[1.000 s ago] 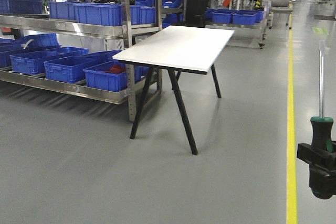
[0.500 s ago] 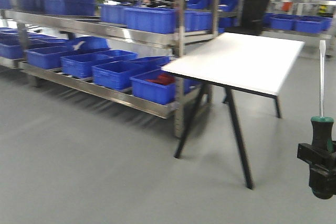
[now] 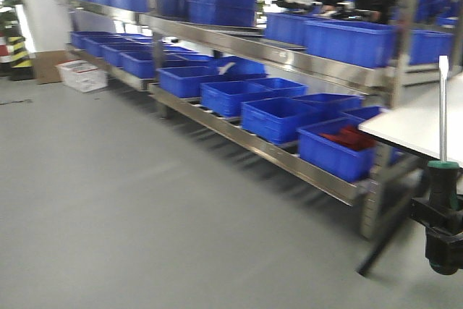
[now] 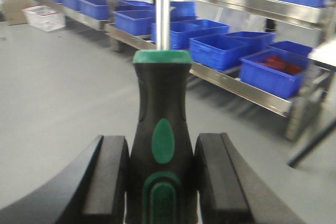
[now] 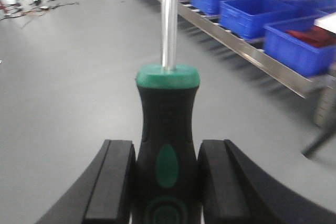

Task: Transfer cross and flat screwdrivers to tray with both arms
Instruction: 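Drive along the shelves to the grey tray at the roller station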

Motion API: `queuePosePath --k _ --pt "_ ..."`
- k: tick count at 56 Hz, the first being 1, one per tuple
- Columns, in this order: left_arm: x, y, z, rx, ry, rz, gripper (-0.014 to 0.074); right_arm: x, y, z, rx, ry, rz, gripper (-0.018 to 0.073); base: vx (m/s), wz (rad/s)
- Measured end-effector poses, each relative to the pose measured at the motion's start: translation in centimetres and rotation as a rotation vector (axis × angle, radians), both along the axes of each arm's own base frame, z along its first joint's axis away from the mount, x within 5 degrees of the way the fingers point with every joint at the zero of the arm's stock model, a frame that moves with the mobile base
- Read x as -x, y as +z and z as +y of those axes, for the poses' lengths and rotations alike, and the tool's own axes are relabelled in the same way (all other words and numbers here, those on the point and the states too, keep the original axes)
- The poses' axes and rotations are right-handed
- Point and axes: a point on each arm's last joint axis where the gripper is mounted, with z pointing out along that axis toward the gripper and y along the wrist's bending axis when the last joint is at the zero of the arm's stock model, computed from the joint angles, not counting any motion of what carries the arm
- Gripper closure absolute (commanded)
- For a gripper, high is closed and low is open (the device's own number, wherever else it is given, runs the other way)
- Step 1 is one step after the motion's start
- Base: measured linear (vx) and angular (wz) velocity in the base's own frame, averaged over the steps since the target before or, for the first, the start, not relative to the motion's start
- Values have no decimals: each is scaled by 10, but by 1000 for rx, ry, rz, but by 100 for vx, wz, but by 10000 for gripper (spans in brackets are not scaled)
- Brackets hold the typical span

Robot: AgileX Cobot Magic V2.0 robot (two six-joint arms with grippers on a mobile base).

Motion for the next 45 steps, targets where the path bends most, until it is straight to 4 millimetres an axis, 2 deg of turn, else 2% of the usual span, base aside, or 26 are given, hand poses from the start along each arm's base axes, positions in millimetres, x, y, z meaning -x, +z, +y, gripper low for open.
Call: queuePosePath --k 45 --pt "0 0 0 0 0 0 599 0 0 0 0 0 0 567 57 51"
